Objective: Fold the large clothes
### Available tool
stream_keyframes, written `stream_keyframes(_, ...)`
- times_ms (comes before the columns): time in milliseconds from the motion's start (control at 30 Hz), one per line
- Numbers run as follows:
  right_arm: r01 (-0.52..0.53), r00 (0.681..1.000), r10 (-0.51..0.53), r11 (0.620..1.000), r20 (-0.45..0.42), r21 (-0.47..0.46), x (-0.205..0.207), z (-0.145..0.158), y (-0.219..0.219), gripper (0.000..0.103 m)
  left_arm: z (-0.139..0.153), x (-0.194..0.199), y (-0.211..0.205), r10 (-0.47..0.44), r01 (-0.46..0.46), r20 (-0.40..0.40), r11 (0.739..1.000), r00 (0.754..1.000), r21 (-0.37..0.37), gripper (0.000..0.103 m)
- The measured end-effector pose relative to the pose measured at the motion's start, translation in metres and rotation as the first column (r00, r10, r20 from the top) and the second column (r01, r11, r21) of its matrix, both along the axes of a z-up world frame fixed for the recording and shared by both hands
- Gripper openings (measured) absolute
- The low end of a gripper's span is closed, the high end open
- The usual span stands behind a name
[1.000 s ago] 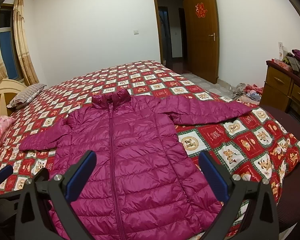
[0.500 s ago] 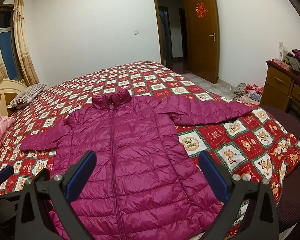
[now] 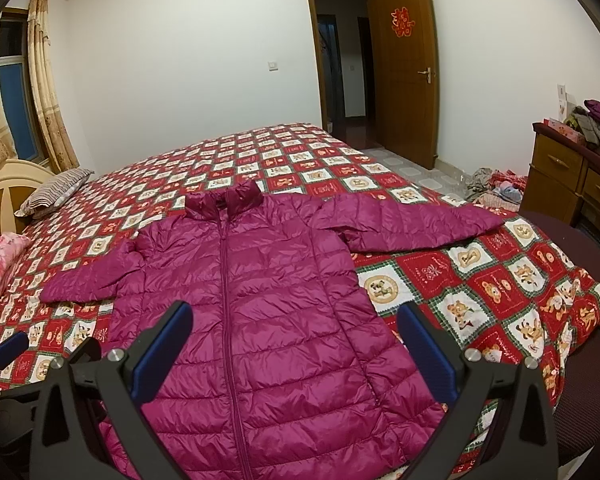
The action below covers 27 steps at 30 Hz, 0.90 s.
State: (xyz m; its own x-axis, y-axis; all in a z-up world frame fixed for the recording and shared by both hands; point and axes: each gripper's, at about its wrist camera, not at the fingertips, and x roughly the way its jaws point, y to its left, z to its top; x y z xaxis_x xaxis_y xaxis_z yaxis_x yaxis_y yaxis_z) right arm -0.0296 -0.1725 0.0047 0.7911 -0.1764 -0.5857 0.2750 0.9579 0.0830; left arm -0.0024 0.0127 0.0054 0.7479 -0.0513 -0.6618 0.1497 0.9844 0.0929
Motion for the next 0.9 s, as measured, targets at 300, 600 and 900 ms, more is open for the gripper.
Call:
stream_keyframes(300, -0.001, 1.0, 0.001, 1.0, 0.001, -0.002, 0.0, -0.001, 0.0, 0.103, -0.002, 0.002, 0.0, 0.002, -0.002, -0.006, 1.0, 1.0, 0.0, 0.102)
stream_keyframes(600, 0.028, 0.998, -0.027, 0.999, -0.048, 0.018, 0.015, -0.019, -0.014, 0.103, -0.025, 0.024, -0.004, -0.017, 0.016, -0.051, 1.0, 0.999, -0.015, 0.102)
stream_keyframes(900, 0.138, 0.988, -0.137, 0.99, -0.075, 0.021, 0.035, -0.02, -0.061, 0.103, -0.024, 0.06, 0.002, -0.02, 0.018, -0.038, 0.999, 0.999, -0.05, 0.102)
